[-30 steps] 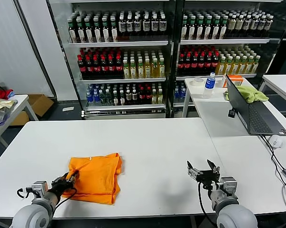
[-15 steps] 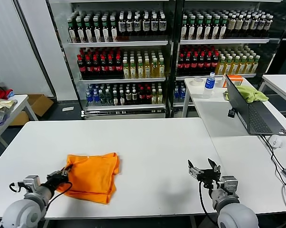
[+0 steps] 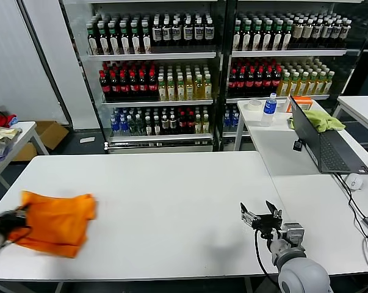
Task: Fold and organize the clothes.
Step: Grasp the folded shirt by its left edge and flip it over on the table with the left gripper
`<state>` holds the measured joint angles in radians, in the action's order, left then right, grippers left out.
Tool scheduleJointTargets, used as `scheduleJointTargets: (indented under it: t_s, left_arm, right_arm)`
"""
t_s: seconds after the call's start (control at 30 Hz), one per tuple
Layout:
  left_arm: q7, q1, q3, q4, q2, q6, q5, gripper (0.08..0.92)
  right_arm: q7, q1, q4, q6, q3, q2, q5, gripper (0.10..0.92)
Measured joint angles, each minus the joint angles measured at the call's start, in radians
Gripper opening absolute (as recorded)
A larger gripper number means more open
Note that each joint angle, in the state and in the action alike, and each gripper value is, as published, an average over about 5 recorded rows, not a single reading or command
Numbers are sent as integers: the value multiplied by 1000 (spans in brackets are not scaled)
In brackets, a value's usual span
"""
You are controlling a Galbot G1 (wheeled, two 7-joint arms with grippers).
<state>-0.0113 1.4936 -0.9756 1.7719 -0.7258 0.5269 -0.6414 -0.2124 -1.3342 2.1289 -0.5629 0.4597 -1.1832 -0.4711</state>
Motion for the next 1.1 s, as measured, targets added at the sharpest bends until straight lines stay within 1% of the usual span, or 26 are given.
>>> scheduleJointTargets:
  t_s: [0.17, 0.27, 0.33, 0.43, 0.6, 0.83, 1.1]
  left_arm:
    - [34, 33, -114, 13, 30, 21, 5, 112]
    - [30, 50, -125, 75, 18, 27, -21, 112]
    - [21, 57, -105, 130, -7, 29, -30, 112]
    - [11, 60, -32, 202, -66, 26, -13, 112]
    - [10, 32, 169, 278, -157, 0, 40, 112]
    - [-1, -58, 409, 306, -220, -36, 79, 112]
    - [-10, -123, 577, 297, -276, -66, 112, 122]
  right_arm:
    - [1, 13, -5, 2, 6, -1, -3, 823]
    - [-1, 14, -4, 2, 9, -3, -3, 823]
    - [-3, 11, -2, 2, 12, -3, -1, 823]
    - [-5, 2, 6, 1, 19, 2, 1, 823]
    - [-8, -16, 22, -2, 31, 5, 6, 823]
    - [-10, -36, 36, -4, 32, -1, 21, 823]
    - [-9, -49, 47, -5, 39, 2, 27, 823]
